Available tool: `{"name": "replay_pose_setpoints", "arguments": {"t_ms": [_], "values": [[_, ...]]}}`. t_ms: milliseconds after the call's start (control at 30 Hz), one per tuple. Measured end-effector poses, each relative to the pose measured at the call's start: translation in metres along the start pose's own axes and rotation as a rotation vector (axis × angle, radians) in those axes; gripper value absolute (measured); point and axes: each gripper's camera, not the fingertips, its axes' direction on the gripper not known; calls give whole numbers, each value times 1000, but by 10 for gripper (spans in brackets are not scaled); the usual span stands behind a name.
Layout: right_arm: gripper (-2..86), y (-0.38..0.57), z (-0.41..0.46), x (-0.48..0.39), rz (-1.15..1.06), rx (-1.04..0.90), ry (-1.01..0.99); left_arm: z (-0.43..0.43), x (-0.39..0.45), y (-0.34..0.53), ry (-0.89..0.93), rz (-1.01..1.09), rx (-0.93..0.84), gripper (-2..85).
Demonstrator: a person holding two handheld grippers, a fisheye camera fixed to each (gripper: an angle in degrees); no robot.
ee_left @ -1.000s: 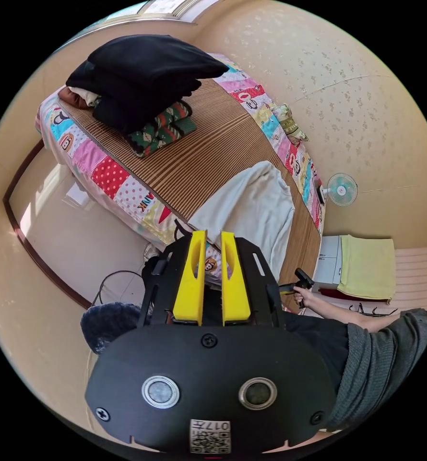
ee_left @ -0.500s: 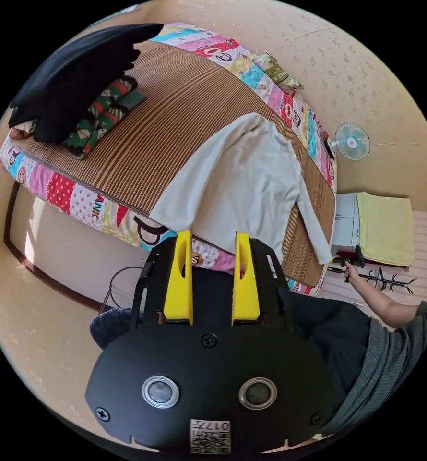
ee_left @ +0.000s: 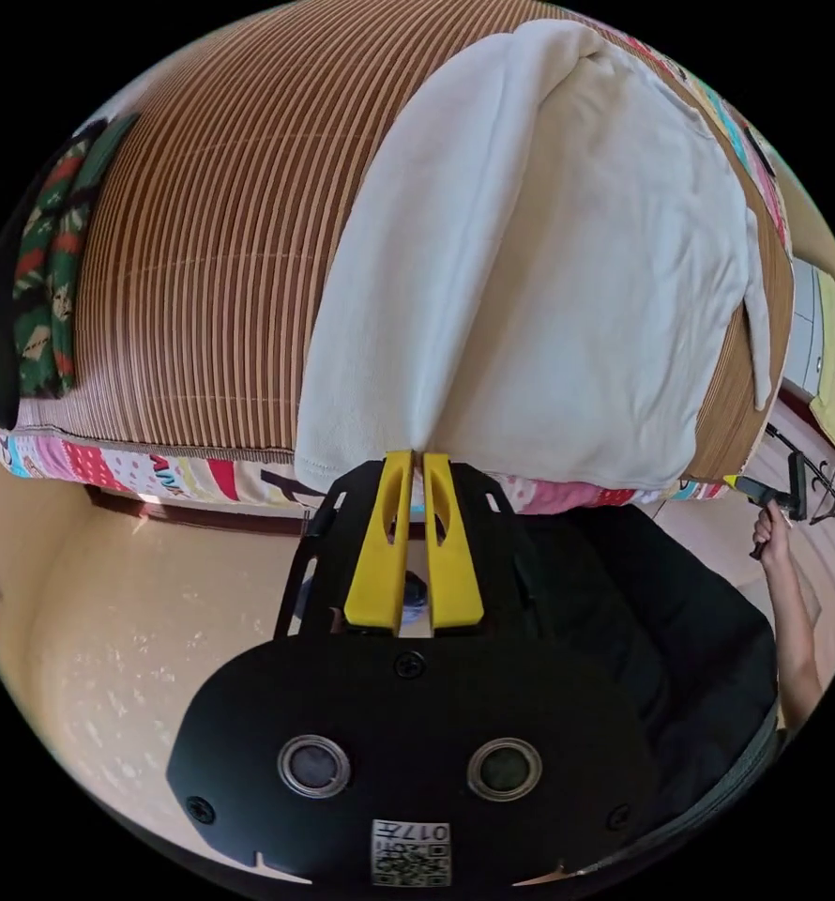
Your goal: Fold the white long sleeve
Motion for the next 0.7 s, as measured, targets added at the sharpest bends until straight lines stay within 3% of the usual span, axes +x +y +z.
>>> {"name": "replay_pose_setpoints", "arguments": {"t_ms": [100, 167, 300, 367, 467, 533, 700], "values": [[4, -8, 24, -39, -110, -65, 76, -80, -31, 23, 17, 44, 136, -3], [4, -13, 32, -57, -154, -78, 134, -147, -68, 51, -42, -74, 280, -3], [5, -21, 39, -83, -183, -28, 186, -293, -156, 165, -8, -596, 806, 5], [6, -23, 41, -92, -181, 4, 179, -324, -155, 191, -39, -632, 962, 18], [8, -25, 46, -109, -186, 58, 192, -330, -115, 138, -96, -380, 828, 64], [10, -27, 52, -120, -205, 69, 201, -289, -59, 63, -72, -64, 566, 87], [7, -37, 77, -155, -280, 22, 287, -191, 23, -38, -127, 175, 221, 102]]}}
